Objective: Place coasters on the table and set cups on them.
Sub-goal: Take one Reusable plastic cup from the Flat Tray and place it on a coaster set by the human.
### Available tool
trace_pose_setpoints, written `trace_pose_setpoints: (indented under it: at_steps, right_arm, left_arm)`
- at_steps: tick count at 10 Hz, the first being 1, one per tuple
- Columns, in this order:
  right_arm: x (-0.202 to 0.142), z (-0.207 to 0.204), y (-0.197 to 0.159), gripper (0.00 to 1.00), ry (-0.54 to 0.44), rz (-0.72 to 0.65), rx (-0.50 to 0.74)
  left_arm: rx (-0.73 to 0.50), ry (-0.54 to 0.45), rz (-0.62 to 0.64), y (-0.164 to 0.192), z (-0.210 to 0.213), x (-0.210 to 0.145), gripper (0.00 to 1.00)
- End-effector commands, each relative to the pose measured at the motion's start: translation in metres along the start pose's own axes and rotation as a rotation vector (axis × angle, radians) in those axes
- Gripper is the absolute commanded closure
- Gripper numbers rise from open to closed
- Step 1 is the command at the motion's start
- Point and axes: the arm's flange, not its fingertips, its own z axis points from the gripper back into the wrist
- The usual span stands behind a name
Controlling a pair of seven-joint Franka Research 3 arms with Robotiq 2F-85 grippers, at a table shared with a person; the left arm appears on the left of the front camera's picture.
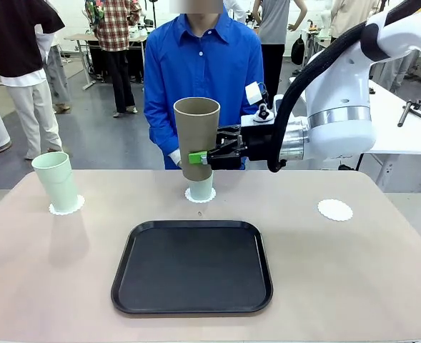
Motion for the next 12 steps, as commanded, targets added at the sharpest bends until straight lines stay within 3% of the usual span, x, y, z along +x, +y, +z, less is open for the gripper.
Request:
trace_pose_setpoints:
  at_steps: [1, 2, 7, 12]
  right_arm:
    - [-0.004, -0.007, 0.001, 0.78, -0.004, -0.002, 0.017]
    - [0.000, 0.000, 0.000, 0.18, 0.000, 0.000, 0.000]
    - [0.006, 0.182, -0.020, 0.18, -0.020, -0.026, -0.151]
    - [-0.028, 0.297, -0.016, 0.18, 0.011, -0.097, -0.302]
  left_arm:
    - [-0.001, -0.013, -0.003, -0.002, 0.001, 0.001, 0.00]
    - [-0.001, -0.013, -0.003, -0.002, 0.001, 0.001, 0.00]
    - [-0.001, -0.013, -0.003, -0.002, 0.001, 0.001, 0.00]
    - [-0.001, -0.013, -0.003, -0.002, 0.001, 0.001, 0.00]
